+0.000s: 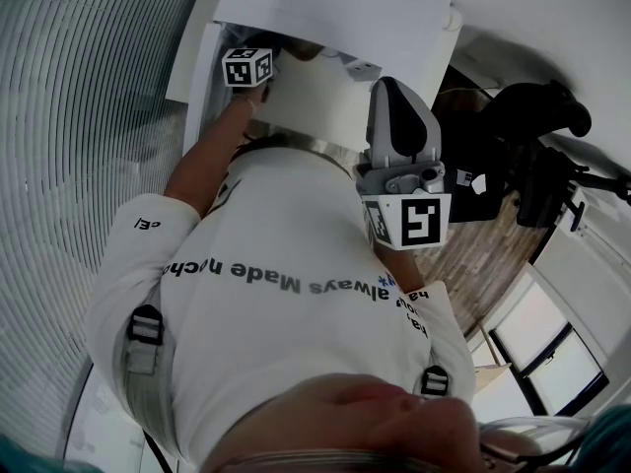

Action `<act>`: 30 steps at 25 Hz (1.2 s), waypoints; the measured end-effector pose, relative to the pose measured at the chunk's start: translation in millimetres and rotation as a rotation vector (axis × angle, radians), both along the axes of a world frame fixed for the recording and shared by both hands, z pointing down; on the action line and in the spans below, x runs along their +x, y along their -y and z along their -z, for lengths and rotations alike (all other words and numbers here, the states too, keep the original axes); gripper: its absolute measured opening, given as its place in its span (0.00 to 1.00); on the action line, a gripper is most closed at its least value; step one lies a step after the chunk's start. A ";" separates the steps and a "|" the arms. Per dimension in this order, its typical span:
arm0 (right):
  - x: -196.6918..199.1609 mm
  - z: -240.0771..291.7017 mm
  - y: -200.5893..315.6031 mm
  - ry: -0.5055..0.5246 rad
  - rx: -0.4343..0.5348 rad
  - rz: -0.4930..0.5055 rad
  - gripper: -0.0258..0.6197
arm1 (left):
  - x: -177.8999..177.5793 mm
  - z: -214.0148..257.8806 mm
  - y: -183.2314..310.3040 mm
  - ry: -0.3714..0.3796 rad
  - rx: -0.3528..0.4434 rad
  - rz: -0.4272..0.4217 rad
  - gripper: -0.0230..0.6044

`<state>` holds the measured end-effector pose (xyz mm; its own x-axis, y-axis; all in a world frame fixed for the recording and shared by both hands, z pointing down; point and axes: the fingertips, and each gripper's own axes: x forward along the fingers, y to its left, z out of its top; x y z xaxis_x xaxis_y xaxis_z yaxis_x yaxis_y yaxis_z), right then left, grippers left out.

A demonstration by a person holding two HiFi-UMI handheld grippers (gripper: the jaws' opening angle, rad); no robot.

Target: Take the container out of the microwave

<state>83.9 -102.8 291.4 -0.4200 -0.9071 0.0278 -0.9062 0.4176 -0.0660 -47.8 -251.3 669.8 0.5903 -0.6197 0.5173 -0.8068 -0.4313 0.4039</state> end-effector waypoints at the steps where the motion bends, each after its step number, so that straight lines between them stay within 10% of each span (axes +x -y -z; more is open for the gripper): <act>1: -1.2 0.1 -2.2 -0.001 0.002 0.000 0.04 | -0.6 0.8 -2.1 -0.004 0.001 -0.001 0.06; 30: 4.9 -0.8 -28.2 0.011 0.008 -0.040 0.04 | 4.9 9.1 -78.8 -0.012 0.010 -0.166 0.06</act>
